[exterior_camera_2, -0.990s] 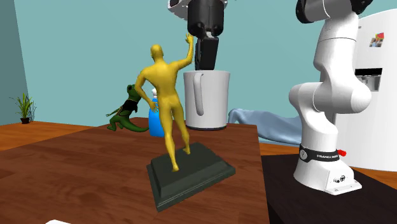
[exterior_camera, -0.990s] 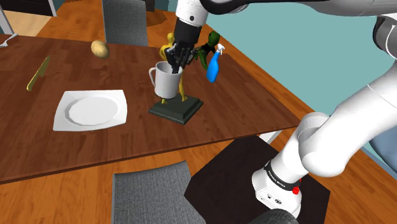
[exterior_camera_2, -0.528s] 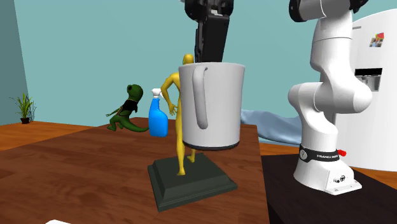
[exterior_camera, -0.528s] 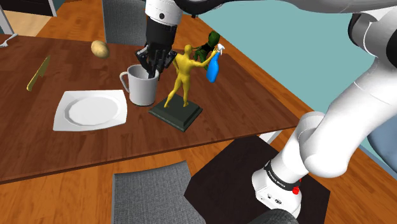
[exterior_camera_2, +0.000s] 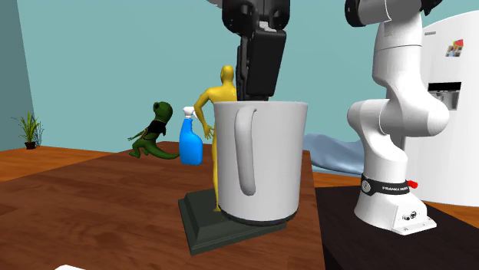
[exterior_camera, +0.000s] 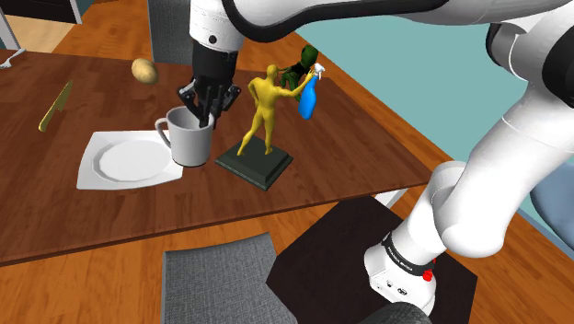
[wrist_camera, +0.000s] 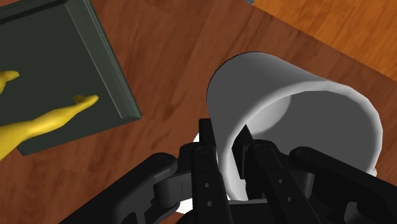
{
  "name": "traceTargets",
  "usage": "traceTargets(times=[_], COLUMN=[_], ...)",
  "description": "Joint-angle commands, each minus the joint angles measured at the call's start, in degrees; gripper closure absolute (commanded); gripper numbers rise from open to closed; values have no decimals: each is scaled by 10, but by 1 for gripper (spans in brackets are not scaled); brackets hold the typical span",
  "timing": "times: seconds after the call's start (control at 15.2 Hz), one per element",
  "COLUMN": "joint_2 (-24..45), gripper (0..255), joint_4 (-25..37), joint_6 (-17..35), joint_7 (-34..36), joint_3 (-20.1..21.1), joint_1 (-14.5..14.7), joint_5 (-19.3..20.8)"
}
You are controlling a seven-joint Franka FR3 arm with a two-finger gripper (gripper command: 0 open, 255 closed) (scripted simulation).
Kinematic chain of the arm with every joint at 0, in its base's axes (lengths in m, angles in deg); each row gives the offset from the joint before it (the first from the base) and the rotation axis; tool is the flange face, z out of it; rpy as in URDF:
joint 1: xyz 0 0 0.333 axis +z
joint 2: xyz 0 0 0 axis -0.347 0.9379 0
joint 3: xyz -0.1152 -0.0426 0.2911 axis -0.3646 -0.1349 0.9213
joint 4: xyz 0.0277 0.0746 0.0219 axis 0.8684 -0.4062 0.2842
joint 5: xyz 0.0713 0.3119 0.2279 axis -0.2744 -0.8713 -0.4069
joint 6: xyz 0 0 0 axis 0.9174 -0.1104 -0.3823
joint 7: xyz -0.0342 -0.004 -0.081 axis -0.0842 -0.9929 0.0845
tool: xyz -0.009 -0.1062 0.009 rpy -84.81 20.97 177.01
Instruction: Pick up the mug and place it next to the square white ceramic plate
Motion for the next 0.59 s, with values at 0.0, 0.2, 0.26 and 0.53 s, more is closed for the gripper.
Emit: traceTargets(times=[0.0, 0.2, 0.26, 0.53], joint_2=[3, 7, 9, 17], gripper=[255, 255, 255, 255], joint_4=[-12, -30, -36, -58], joint_6=[15, 38, 45, 75], joint_7=[1, 1, 1, 1], joint_3=[1, 1, 1, 1], joint_1=[1, 1, 1, 1], joint_5=[1, 1, 2, 3])
